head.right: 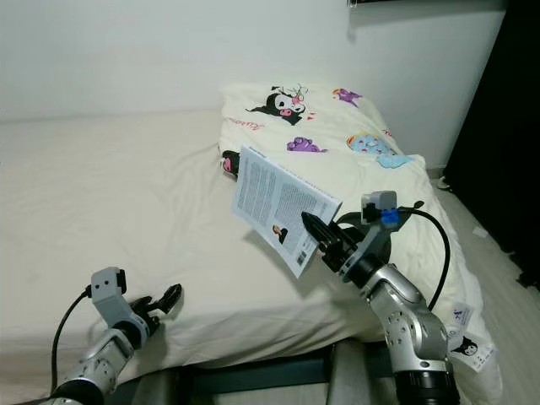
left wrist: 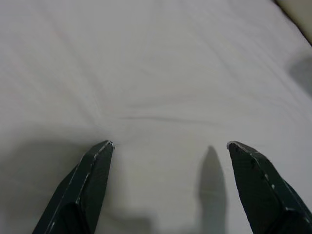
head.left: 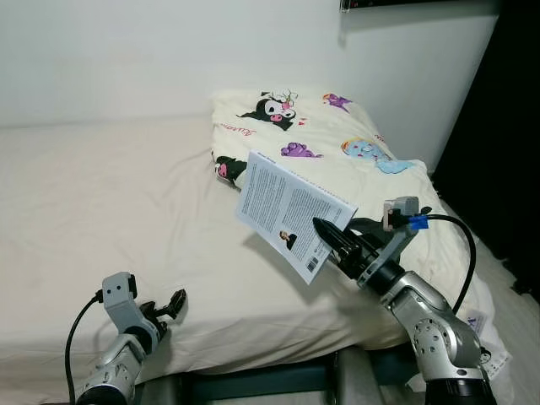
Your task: Clean up the room
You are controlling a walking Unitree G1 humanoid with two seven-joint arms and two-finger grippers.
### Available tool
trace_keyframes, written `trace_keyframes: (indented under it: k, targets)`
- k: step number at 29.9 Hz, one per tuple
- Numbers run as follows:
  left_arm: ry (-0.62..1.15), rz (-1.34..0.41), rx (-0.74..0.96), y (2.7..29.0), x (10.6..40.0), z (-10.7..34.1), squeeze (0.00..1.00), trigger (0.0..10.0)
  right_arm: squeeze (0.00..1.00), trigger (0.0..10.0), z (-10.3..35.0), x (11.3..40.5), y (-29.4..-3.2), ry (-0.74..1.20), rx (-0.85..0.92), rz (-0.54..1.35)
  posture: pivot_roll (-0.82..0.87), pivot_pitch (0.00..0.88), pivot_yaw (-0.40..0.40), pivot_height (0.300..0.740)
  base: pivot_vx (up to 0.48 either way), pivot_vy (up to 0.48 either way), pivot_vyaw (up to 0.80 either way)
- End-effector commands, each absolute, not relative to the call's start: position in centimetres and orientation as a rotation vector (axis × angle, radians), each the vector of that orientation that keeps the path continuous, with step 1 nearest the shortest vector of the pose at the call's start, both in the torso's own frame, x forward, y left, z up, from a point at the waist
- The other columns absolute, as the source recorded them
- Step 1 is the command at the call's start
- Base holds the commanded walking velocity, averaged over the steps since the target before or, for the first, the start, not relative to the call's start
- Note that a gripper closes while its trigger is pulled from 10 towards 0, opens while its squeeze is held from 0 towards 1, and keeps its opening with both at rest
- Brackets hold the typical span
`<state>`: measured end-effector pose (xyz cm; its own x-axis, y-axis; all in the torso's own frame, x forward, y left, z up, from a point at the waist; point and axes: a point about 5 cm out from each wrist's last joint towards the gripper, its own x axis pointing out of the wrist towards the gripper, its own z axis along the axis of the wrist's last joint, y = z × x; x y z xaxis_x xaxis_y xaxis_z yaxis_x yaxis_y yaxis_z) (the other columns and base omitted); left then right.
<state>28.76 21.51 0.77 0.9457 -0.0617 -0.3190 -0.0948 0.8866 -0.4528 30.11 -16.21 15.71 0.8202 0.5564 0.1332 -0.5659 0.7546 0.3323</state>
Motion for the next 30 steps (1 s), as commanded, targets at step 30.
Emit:
trace_keyframes:
  k: [30]
  targets:
    - [0.438, -0.05, -0.421, 19.9, 27.8, -0.9, 0.0, 10.0, 0.0, 10.0, 12.3, 30.7, -14.9, 0.073, 0.337, 0.588, 0.02, 0.033, 0.042, 0.656, -0.064, 0.0, 0.0]
